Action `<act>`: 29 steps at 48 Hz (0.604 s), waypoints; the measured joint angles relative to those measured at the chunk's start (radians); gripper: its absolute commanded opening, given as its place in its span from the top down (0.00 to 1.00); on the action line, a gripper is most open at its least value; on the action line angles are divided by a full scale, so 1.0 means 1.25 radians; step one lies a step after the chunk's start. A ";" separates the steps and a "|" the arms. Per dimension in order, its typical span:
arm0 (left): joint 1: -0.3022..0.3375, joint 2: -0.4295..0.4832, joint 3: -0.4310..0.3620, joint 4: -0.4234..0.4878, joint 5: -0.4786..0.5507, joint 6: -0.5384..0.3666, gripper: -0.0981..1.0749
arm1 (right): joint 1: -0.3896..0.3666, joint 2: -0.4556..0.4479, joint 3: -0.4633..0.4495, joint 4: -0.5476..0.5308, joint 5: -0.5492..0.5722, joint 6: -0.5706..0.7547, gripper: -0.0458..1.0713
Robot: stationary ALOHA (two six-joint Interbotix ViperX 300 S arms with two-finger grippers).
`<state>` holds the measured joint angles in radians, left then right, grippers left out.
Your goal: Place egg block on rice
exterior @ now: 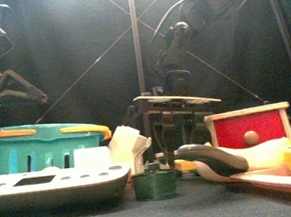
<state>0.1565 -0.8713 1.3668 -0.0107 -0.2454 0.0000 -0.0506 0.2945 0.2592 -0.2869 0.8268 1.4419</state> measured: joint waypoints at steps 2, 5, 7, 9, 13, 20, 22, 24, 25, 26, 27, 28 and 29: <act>0.000 -0.001 0.000 0.000 0.001 0.000 0.52 | 0.000 -0.006 0.000 0.002 -0.005 0.000 0.34; 0.000 0.000 0.000 0.000 0.001 0.000 0.52 | 0.000 -0.015 -0.004 0.007 -0.013 0.000 0.34; 0.000 0.000 0.000 0.001 0.000 0.000 0.52 | 0.004 -0.021 -0.009 0.010 -0.020 0.000 0.34; 0.000 0.000 0.000 0.001 0.001 0.000 0.52 | 0.004 -0.028 -0.015 0.012 -0.026 0.000 0.34; 0.000 -0.001 0.000 0.000 0.001 0.000 0.52 | 0.009 -0.037 -0.032 0.020 -0.032 0.001 0.34; 0.000 0.000 0.000 0.000 0.009 0.000 0.52 | 0.032 -0.039 -0.077 0.045 -0.036 0.004 0.34; 0.000 0.000 0.000 0.001 0.012 0.000 0.52 | 0.040 -0.036 -0.097 0.054 -0.036 0.002 0.34; 0.000 -0.001 0.000 0.001 0.015 0.000 0.52 | 0.048 -0.027 -0.115 0.060 -0.036 0.002 0.34; 0.000 0.000 0.000 0.001 0.016 0.000 0.52 | 0.050 -0.023 -0.120 0.063 -0.037 0.002 0.34; 0.000 0.000 0.000 0.000 0.017 0.001 0.52 | 0.054 -0.017 -0.129 0.064 -0.037 0.004 0.34; 0.000 0.000 0.000 0.000 0.017 0.000 0.52 | 0.059 -0.011 -0.137 0.066 -0.037 0.002 0.34; 0.001 0.000 -0.001 0.000 0.017 0.000 0.52 | 0.061 -0.005 -0.142 0.066 -0.037 0.002 0.34; 0.000 0.000 0.000 0.000 0.017 0.000 0.52 | 0.067 0.002 -0.151 0.070 -0.037 0.002 0.34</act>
<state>0.1565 -0.8713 1.3668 -0.0107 -0.2240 0.0000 0.0337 0.2976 0.0706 -0.1994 0.7808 1.4450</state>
